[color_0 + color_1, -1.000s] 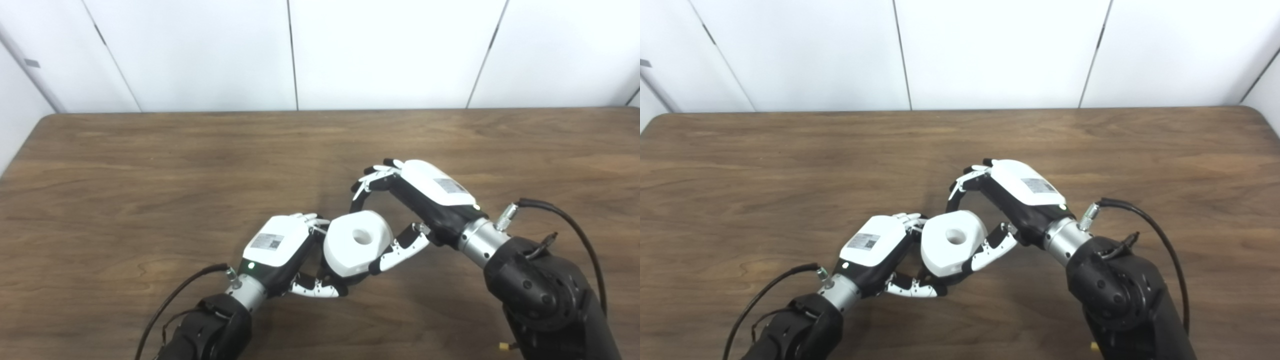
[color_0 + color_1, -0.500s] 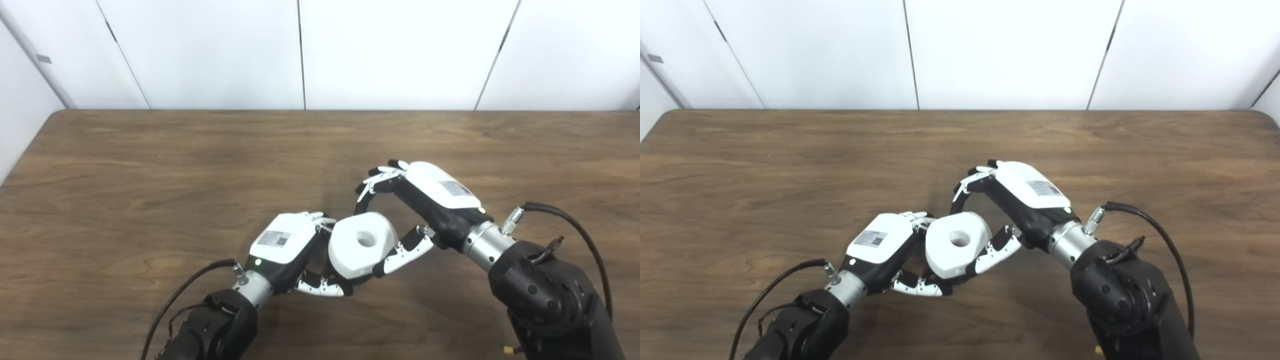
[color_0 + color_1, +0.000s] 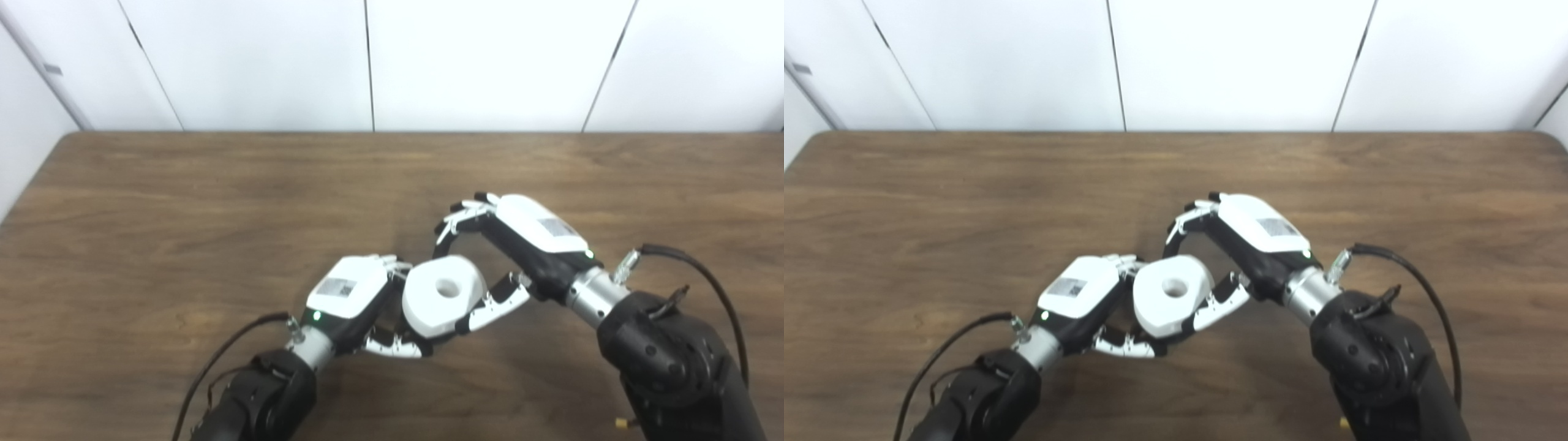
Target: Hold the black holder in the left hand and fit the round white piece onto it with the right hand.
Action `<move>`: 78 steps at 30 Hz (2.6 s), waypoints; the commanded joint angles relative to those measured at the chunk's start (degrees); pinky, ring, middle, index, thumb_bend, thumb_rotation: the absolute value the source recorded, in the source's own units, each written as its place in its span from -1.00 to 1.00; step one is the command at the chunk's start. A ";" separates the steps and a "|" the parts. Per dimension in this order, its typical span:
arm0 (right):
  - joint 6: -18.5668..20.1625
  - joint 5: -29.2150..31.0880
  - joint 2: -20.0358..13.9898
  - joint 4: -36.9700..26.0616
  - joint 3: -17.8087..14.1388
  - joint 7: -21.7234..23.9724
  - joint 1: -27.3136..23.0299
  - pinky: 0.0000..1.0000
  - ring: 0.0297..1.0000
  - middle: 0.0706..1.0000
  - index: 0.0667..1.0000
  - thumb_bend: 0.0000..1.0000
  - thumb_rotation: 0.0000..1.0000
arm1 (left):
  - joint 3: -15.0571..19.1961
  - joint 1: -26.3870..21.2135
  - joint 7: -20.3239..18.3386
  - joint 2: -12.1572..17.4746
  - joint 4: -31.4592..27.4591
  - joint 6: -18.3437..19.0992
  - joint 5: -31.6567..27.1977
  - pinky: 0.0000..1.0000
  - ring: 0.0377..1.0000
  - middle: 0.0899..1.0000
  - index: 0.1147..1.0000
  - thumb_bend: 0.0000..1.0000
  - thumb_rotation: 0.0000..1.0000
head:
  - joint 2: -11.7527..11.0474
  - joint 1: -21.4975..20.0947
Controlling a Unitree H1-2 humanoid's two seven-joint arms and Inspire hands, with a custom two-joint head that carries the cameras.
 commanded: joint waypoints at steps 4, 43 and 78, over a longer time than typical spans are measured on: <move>-0.01 -0.08 -1.17 -0.64 0.44 2.11 -0.70 1.00 0.81 0.52 -0.11 0.05 -0.72 | -2.10 1.32 -4.78 0.56 3.17 0.61 1.04 0.74 0.76 0.60 -0.16 0.05 -0.89 | -0.14 0.15; -0.54 -1.65 -1.70 0.10 1.62 2.93 0.71 1.00 0.83 0.57 -0.09 0.05 -0.68 | -1.92 1.65 -4.80 0.86 2.96 0.70 0.51 0.76 0.77 0.60 -0.16 0.05 -0.89 | -0.71 -0.77; -0.82 -6.50 -1.66 -1.33 1.77 8.33 -0.25 1.00 1.00 0.85 0.93 1.00 -0.06 | -1.95 1.50 -3.91 1.08 4.22 -0.15 0.27 0.76 0.76 0.60 -0.16 0.05 -0.89 | -1.41 -1.85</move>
